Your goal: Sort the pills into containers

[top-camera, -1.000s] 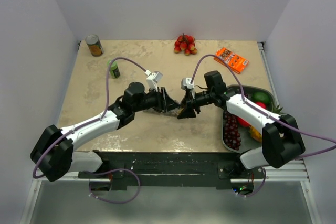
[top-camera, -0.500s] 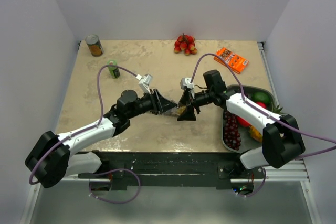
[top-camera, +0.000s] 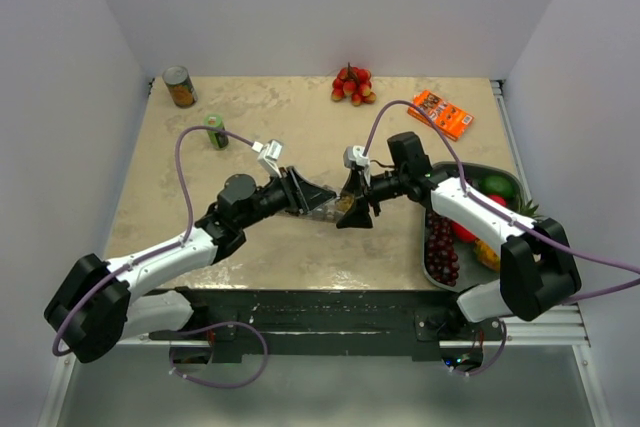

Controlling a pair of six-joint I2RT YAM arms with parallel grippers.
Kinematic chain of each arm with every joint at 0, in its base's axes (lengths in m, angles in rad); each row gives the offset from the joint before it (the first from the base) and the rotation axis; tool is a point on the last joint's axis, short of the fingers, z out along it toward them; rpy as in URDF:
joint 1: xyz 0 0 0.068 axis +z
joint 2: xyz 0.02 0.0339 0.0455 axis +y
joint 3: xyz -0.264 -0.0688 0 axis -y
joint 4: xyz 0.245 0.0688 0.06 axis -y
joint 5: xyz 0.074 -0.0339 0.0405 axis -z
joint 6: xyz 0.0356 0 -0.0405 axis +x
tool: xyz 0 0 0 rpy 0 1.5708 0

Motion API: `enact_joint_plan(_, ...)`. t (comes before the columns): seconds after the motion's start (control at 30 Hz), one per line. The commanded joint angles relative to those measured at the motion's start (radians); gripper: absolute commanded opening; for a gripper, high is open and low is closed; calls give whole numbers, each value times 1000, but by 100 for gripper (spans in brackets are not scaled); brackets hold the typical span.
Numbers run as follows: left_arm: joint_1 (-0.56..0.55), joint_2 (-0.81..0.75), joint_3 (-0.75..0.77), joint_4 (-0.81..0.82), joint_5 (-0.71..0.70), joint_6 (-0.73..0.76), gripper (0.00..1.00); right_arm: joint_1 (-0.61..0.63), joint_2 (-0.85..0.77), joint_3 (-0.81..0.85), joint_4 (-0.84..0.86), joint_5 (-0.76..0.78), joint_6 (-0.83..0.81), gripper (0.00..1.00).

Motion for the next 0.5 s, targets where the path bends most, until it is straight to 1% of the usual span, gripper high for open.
enact_joint_plan(0.0,2,14,0,96,19,-18,0,-8,-31,14,50,-36,34,71)
enact_joint_plan(0.07,2,21,-1,100,22,-20,0,-19,-34,12,68,-45,56,71)
enact_joint_plan(0.17,2,22,-13,112,19,-26,0,-23,-42,6,77,-41,60,67)
enact_joint_plan(0.2,2,22,-13,112,14,-28,0,-22,-42,6,76,-41,62,61)
enact_joint_plan(0.23,2,24,-13,112,14,-28,0,-23,-39,6,79,-42,63,52)
enact_joint_plan(0.3,1,22,-13,114,14,-29,0,-23,-36,6,79,-45,63,30)
enact_joint_plan(0.33,2,22,-13,114,14,-29,0,-23,-33,6,79,-47,63,8)
enact_joint_plan(0.37,1,21,-13,120,16,-29,0,-22,-31,8,77,-47,63,2)
enact_joint_plan(0.4,2,21,-15,123,16,-31,0,-22,-29,9,77,-47,63,0)
enact_joint_plan(0.43,2,16,-15,128,25,-29,9,-23,-29,11,70,-47,57,0)
enact_joint_plan(0.47,4,13,-18,144,35,-15,24,-23,-31,12,64,-47,50,0)
